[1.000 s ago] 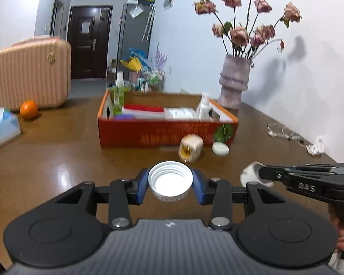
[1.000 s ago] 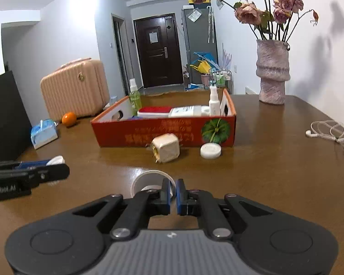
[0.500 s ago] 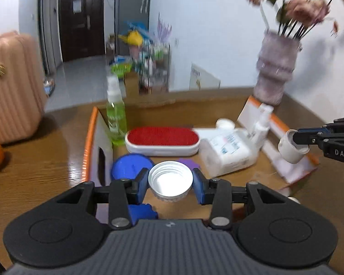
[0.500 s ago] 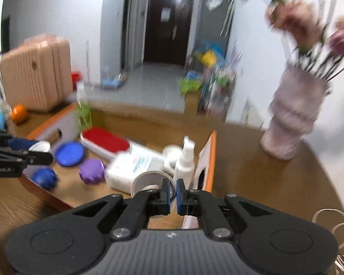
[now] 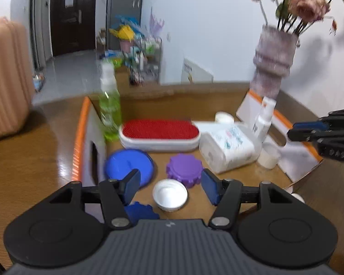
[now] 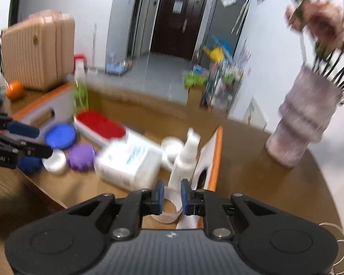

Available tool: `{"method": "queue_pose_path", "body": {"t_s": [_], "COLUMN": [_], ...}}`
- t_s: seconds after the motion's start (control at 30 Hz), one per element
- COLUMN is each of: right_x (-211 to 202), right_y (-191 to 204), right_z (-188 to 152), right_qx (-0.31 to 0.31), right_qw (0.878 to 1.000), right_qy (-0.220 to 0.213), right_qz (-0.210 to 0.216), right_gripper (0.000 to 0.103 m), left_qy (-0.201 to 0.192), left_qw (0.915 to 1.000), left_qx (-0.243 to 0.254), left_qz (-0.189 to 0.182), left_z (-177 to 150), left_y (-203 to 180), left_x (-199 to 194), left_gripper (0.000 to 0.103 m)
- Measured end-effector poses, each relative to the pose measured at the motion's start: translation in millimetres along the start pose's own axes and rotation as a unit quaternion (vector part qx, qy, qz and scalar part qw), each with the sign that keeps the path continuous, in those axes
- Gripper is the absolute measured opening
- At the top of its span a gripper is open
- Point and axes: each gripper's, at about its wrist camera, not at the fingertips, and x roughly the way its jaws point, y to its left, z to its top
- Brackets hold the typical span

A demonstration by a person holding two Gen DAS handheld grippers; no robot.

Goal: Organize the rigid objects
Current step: 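Grasp the cream plug adapter with the left tool while the right tool grasps the white round cap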

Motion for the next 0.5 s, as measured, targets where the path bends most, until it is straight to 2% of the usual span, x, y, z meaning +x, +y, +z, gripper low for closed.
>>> {"method": "queue_pose_path", "body": {"t_s": [0.13,0.23,0.3,0.37,0.43,0.5], "right_x": [-43.6,-57.4,-55.5,-47.6,-40.7,-33.6], "right_y": [-1.7,2.4,6.9,14.5,22.3,26.5], "right_z": [0.0,-24.7,-48.1,-71.2,-89.9,-99.9], "right_qx": [0.016,0.044,0.072,0.094,0.104,0.117], "right_qw": [0.999,0.998,0.997,0.995,0.995,0.993], "right_qy": [-0.041,-0.034,-0.017,-0.001,-0.006,0.004], "right_qz": [0.002,0.022,0.036,0.032,0.006,-0.012], "right_gripper": [0.019,0.026,0.030,0.035,0.051,0.055], "left_qy": [-0.046,-0.062,-0.057,-0.049,-0.038,-0.032], "left_qw": [0.9987,0.9977,0.9983,0.9984,0.9981,0.9987], "left_qx": [0.012,0.004,-0.007,-0.017,-0.012,-0.009], "left_qz": [0.020,0.026,0.008,-0.021,-0.047,-0.039], "left_z": [-0.2,-20.7,-41.6,-57.8,-69.9,-75.0], "left_y": [-3.3,-13.2,-25.4,-40.1,-58.6,-73.7], "left_x": [-44.7,-72.3,-83.1,-83.6,-73.3,-57.7], "left_gripper": [0.072,0.074,0.074,0.076,0.075,0.074]}}
